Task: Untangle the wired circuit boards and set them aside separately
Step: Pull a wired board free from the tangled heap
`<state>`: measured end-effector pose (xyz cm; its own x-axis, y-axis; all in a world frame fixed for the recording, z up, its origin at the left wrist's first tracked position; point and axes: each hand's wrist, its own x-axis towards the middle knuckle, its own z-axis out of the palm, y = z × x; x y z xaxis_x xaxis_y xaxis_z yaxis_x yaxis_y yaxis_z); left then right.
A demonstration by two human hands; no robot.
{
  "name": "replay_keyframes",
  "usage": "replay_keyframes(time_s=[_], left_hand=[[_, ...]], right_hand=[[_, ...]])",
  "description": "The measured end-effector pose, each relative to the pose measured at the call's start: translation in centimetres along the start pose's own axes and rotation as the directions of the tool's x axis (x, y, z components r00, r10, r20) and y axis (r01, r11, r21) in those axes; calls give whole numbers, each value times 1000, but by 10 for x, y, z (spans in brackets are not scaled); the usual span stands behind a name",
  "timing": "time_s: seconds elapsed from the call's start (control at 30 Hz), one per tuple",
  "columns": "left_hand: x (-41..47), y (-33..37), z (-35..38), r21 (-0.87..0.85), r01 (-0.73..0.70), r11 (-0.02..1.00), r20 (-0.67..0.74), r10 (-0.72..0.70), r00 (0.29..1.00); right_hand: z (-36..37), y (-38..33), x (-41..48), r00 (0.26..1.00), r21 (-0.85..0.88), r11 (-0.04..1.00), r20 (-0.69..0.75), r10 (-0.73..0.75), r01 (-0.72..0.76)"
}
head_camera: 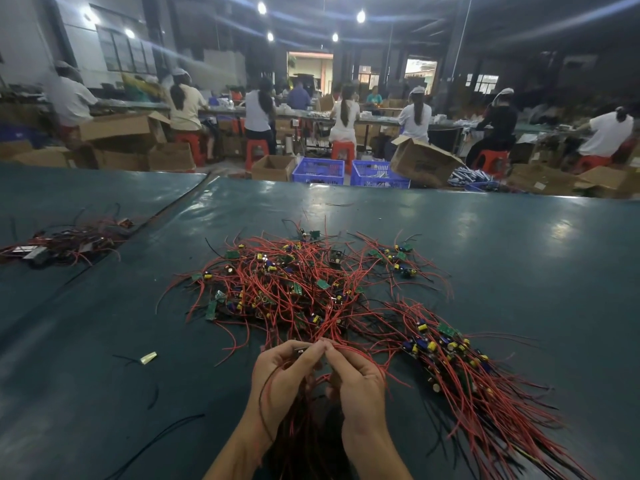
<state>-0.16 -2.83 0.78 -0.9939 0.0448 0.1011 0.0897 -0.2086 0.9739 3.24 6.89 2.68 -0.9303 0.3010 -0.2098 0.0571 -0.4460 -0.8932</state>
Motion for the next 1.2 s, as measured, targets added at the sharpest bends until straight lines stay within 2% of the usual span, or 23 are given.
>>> replay_keyframes(time_s=[0.13, 0.33, 0.5, 0.6, 0.73, 0.87, 1.0, 1.1, 1.2], left_hand=[[2, -2, -3, 60, -59, 996, -26, 61, 998], [-4, 1, -2, 47, -12, 999, 9, 12, 1000], [-8, 4, 1, 79, -93, 993, 136, 81, 987], [-8, 1, 4, 167, -189, 968, 38, 185, 982], [-3, -1, 0, 252, -190, 949, 23, 191, 981], [-3, 2, -1, 132, -85, 988, 69, 76, 995], [-5, 4, 1, 38, -35, 999, 39, 34, 999], [-5, 6, 3, 1, -8, 1000, 16, 8, 1000], [-6, 9, 4, -16, 1, 1000, 12, -1, 1000]], right_hand=[[-1, -4, 0, 997, 52, 997, 50, 56, -59], [-2, -9, -1, 975, 13, 979, 95, 199, -201], [-4, -9, -2, 972, -55, 978, 109, 207, -202], [-3, -10, -1, 975, 20, 980, 113, 192, -195], [-3, -12, -1, 980, 20, 987, 123, 156, -159], [-7, -15, 0, 979, -15, 991, 155, 134, -134], [-5, -15, 1, 940, 51, 962, 233, 248, -267], [-6, -14, 8, 942, 111, 946, 184, 282, -305], [-15, -15, 19, 960, 145, 952, 121, 252, -268]])
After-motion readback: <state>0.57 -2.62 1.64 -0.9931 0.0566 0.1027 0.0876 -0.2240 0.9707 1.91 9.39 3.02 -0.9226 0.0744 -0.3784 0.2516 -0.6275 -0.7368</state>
